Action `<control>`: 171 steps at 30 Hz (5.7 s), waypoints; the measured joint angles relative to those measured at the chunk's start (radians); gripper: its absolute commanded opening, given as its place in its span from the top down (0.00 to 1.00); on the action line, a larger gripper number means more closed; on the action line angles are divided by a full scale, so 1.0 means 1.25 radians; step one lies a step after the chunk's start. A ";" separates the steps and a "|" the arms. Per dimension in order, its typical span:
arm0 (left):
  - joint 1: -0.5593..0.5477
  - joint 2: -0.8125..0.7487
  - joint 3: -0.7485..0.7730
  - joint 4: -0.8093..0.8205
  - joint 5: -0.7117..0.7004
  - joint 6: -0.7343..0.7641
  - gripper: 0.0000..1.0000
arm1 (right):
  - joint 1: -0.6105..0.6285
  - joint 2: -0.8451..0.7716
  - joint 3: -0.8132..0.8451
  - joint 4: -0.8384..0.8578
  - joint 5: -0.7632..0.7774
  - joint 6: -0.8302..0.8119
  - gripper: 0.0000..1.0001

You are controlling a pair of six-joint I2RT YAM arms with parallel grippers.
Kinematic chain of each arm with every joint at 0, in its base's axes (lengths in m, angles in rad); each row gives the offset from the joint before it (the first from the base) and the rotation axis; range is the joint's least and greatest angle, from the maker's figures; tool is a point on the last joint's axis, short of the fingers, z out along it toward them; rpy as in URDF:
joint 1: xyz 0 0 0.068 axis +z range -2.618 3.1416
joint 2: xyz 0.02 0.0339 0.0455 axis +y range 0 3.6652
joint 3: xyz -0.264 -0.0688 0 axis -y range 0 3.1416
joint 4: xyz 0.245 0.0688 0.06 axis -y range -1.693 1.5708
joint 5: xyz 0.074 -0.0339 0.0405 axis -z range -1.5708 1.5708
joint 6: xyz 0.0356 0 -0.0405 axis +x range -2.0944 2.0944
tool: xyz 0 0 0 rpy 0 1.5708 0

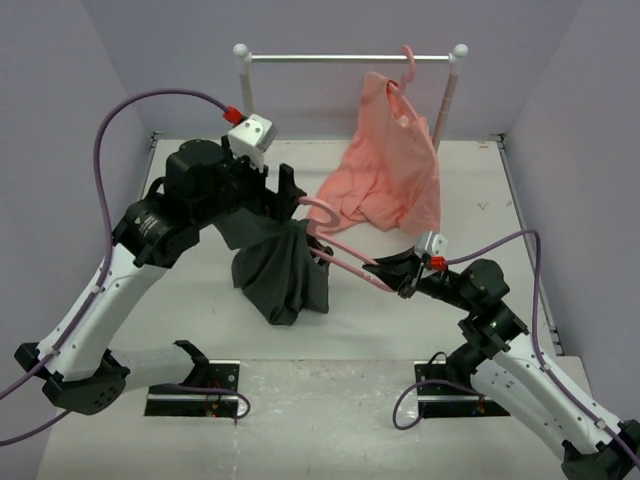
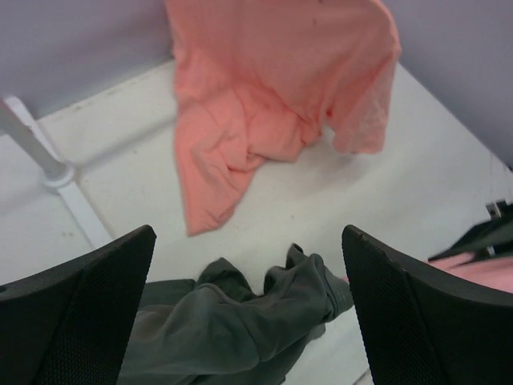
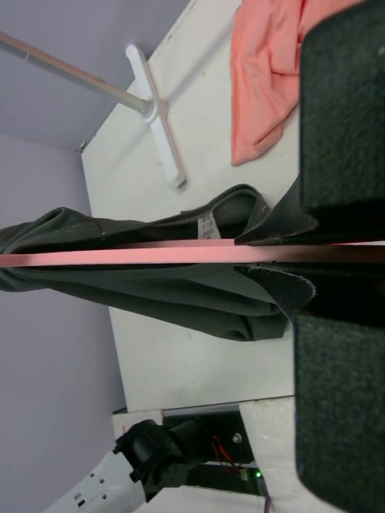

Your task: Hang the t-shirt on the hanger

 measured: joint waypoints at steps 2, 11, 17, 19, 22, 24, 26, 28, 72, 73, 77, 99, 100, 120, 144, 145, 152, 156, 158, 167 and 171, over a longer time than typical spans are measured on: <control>0.000 -0.017 0.020 0.015 -0.047 -0.011 0.00 | 0.000 -0.001 -0.009 0.014 0.008 0.018 1.00; 0.000 -0.127 -0.056 0.037 0.075 0.044 0.00 | 0.000 0.000 -0.004 0.030 0.043 0.095 1.00; 0.000 -0.211 -0.183 0.078 0.110 0.211 0.00 | -0.075 0.027 0.051 -0.002 -0.035 0.125 1.00; 0.000 -0.231 -0.202 0.087 0.117 0.267 0.00 | -0.143 0.037 0.056 0.011 -0.113 0.147 1.00; 0.000 -0.221 -0.190 0.102 0.144 0.376 0.06 | -0.231 0.064 0.084 0.010 -0.237 0.157 1.00; 0.000 -0.180 -0.156 0.088 0.165 0.445 0.13 | -0.249 0.098 0.144 -0.047 -0.305 0.121 1.00; 0.000 -0.121 -0.108 0.064 0.208 0.495 0.18 | -0.262 0.124 0.202 -0.087 -0.364 0.075 1.00; 0.000 -0.060 -0.065 0.035 0.263 0.530 0.15 | -0.286 0.130 0.237 -0.107 -0.424 0.043 1.00; 0.005 -0.001 -0.080 -0.089 0.594 0.530 1.00 | -0.435 0.327 0.456 -0.364 -0.691 -0.159 0.13; 0.004 -0.006 -0.092 -0.078 0.584 0.522 1.00 | -0.433 0.321 0.453 -0.345 -0.624 -0.118 0.02; 0.000 -0.033 -0.140 -0.034 0.515 0.473 1.00 | -0.432 0.252 0.417 -0.319 -0.279 0.105 0.01; 0.000 -0.125 -0.257 0.159 0.359 0.191 1.00 | 0.006 0.294 0.008 0.126 0.228 0.753 0.21; 0.000 -0.126 -0.257 0.164 0.357 0.185 1.00 | 0.019 0.318 0.008 0.139 0.239 0.755 0.22; 0.000 -0.168 -0.256 0.143 0.321 0.143 1.00 | -0.013 0.336 -0.005 0.093 0.389 0.709 1.00; -0.003 -0.152 -0.364 0.122 0.370 0.228 1.00 | -0.269 0.311 0.507 -0.436 0.260 0.421 1.00; -0.003 -0.130 -0.364 0.121 0.379 0.228 1.00 | -0.252 0.324 0.522 -0.452 0.254 0.409 1.00; -0.003 -0.028 -0.359 0.114 0.381 0.231 1.00 | -0.168 0.392 0.620 -0.532 0.286 0.337 1.00; -0.003 -0.039 -0.367 0.153 0.388 0.228 1.00 | -0.147 0.407 0.625 -0.543 0.262 0.330 0.78; -0.003 -0.048 -0.375 0.190 0.399 0.226 1.00 | -0.110 0.433 0.640 -0.555 0.234 0.319 0.65; -0.002 -0.009 -0.379 0.263 0.436 0.212 1.00 | -0.126 0.383 0.672 -0.641 0.144 0.194 0.30; 0.003 0.000 -0.379 0.270 0.489 0.206 1.00 | -0.212 0.306 0.689 -0.649 0.086 0.157 0.23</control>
